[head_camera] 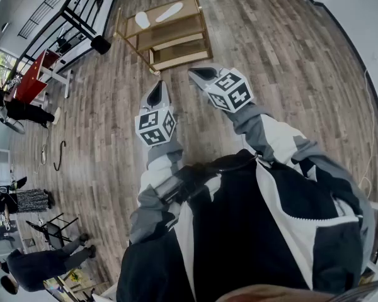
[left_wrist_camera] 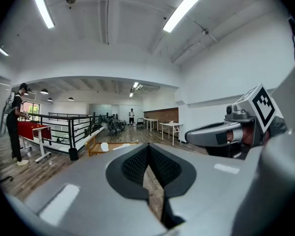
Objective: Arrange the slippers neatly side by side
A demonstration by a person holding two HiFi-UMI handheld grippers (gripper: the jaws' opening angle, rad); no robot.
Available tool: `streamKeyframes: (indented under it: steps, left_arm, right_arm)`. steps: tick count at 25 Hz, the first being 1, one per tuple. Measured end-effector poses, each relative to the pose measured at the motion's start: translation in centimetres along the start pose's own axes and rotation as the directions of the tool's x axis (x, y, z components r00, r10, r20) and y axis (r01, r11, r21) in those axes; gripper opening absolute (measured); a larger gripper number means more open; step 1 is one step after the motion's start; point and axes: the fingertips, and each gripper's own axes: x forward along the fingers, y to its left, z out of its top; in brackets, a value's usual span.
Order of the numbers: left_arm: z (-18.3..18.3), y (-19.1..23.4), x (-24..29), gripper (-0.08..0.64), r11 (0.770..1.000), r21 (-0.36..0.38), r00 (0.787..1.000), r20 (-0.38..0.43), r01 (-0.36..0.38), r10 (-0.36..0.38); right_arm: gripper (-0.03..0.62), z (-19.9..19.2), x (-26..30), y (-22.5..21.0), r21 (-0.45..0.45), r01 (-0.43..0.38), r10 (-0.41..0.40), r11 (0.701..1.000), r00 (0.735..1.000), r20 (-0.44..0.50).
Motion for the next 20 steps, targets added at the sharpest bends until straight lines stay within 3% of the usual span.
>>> streamKeyframes:
  steps: [20]
  left_arm:
    - [0.2, -0.4, 1.4, 0.005, 1.000, -0.002, 1.000, 0.001, -0.002, 0.002]
  right_arm:
    - [0.005, 0.2, -0.2, -1.3, 0.017, -0.019, 0.019, 1.000, 1.000, 0.016]
